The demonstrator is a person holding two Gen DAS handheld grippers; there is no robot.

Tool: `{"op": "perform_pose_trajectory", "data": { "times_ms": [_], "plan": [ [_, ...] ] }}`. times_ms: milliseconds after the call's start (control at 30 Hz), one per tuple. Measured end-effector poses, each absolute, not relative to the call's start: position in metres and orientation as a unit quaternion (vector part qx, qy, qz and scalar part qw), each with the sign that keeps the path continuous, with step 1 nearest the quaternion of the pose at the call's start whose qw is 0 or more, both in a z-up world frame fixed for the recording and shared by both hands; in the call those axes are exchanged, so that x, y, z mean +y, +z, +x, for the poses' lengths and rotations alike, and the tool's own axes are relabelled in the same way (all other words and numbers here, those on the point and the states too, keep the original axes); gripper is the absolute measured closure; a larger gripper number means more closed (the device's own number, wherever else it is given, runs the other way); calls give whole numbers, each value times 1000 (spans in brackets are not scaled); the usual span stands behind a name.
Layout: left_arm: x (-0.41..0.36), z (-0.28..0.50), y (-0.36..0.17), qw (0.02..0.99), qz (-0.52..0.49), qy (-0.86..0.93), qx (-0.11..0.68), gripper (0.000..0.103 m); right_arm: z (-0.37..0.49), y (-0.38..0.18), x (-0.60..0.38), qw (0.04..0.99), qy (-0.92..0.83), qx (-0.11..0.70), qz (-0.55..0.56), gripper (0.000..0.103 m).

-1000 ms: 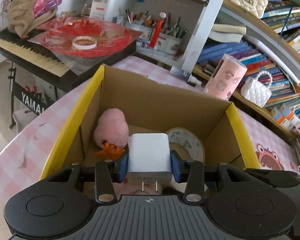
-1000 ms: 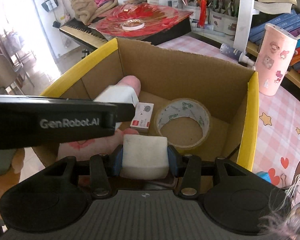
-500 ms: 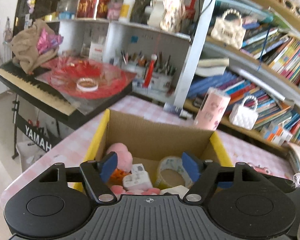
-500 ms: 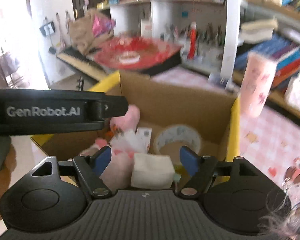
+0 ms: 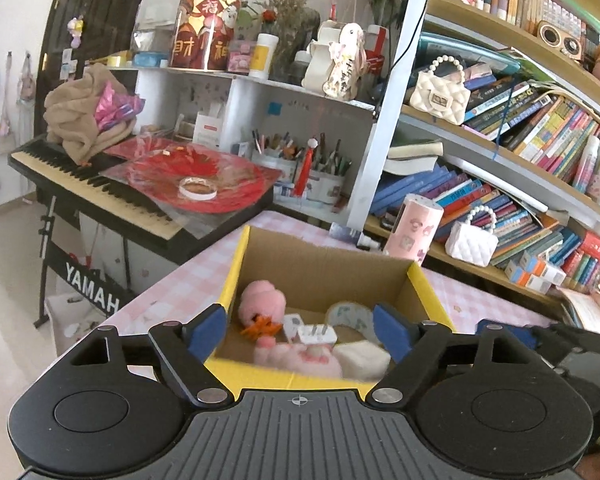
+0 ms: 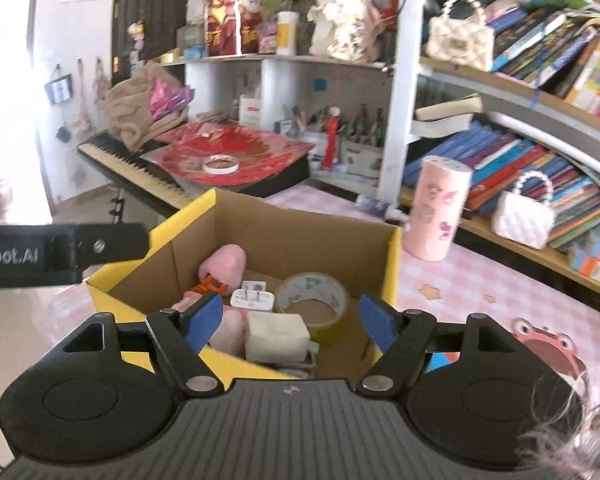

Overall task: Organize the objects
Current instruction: 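Withdraw both open tools from the box toward the blue item and clip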

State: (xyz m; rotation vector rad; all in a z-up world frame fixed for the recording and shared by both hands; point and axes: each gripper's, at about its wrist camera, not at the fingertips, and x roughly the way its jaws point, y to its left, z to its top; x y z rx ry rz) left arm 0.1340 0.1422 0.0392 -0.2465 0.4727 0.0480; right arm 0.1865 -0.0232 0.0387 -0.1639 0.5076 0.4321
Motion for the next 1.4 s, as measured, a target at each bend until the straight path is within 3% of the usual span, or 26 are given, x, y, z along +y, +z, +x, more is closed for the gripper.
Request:
{"op": "perform_pose_trajectory", "data": {
  "times_ms": [633, 1400],
  "plan": [
    [130, 37, 11, 959, -80, 23, 270, 13, 63, 2, -40, 951, 83, 286, -85, 22],
    [76, 12, -11, 944, -26, -81, 318, 13, 1, -14, -89, 948, -21, 313, -49, 18]
  ]
}}
